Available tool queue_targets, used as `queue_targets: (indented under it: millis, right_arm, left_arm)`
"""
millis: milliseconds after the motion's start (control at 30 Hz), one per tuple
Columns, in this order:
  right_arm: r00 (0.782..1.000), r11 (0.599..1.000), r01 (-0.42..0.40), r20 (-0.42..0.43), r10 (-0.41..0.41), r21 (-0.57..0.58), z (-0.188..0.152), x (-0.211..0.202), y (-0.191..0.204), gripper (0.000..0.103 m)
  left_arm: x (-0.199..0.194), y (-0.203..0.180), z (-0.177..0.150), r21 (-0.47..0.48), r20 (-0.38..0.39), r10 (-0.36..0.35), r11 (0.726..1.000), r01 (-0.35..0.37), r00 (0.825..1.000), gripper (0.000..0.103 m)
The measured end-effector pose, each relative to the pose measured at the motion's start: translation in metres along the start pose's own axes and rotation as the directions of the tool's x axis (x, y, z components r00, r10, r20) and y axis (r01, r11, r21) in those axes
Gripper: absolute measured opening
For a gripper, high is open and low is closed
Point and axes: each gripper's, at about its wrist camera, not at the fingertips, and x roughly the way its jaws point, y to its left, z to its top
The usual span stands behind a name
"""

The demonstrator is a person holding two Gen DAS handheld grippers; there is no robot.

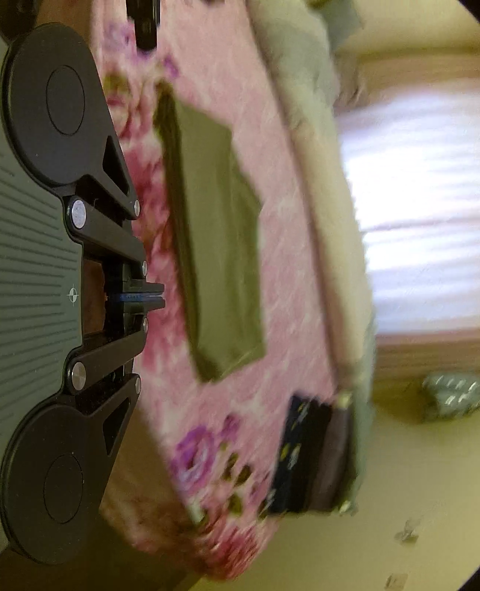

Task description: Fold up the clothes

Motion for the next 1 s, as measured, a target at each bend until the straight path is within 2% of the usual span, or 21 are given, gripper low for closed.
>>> queue_targets:
  millis: [100, 267, 333, 400, 467, 533, 633, 733, 867, 1000]
  right_arm:
    - [0.997, 0.998, 0.056, -0.047, -0.056, -0.007, 0.003, 0.009, 0.0, 0.0]
    - [0.996, 0.997, 0.067, -0.052, -0.068, -0.023, 0.006, 0.012, 0.002, 0.0]
    - [0.997, 0.997, 0.07, -0.019, -0.071, -0.037, 0.009, 0.009, 0.004, 0.0]
    - [0.998, 0.998, 0.028, 0.049, -0.026, -0.056, 0.011, 0.001, 0.006, 0.0]
    - [0.998, 0.999, -0.007, 0.069, 0.01, -0.038, 0.015, 0.001, 0.005, 0.0]
    - [0.997, 1.0, -0.006, 0.081, 0.007, -0.013, 0.02, 0.004, 0.002, 0.0]
    - [0.997, 0.997, 0.073, -0.006, -0.073, -0.026, 0.028, 0.017, 0.004, 0.0]
    - [0.996, 0.997, 0.082, -0.017, -0.082, -0.008, 0.03, 0.02, 0.0, 0.0]
    - [0.998, 1.0, -0.009, 0.064, 0.008, 0.013, 0.027, 0.008, -0.006, 0.0]
    - [0.982, 0.994, -0.103, 0.165, 0.096, 0.038, 0.024, -0.004, -0.013, 0.0]
  left_arm:
    - [0.003, -0.003, 0.002, 0.006, -0.002, 0.003, 1.0, -0.003, 1.0, 0.043]
    - [0.006, -0.007, 0.006, 0.018, -0.004, 0.007, 1.0, -0.007, 1.0, 0.043]
    - [0.007, -0.009, 0.008, 0.024, -0.003, 0.006, 1.0, -0.006, 1.0, 0.043]
    - [0.009, -0.012, 0.01, 0.031, -0.002, 0.006, 1.0, -0.006, 1.0, 0.043]
    - [0.01, -0.014, 0.012, 0.035, -0.001, 0.007, 0.999, -0.007, 1.0, 0.043]
    - [0.01, -0.016, 0.014, 0.038, 0.004, 0.005, 0.999, -0.006, 1.0, 0.043]
    - [0.011, -0.018, 0.016, 0.044, 0.006, 0.004, 0.999, -0.004, 1.0, 0.043]
    - [0.014, -0.019, 0.017, 0.048, 0.005, 0.005, 0.999, -0.005, 1.0, 0.043]
    - [0.016, -0.02, 0.019, 0.054, 0.003, 0.006, 0.998, -0.007, 1.0, 0.043]
    - [0.02, -0.022, 0.02, 0.063, -0.001, 0.007, 0.998, -0.007, 1.0, 0.043]
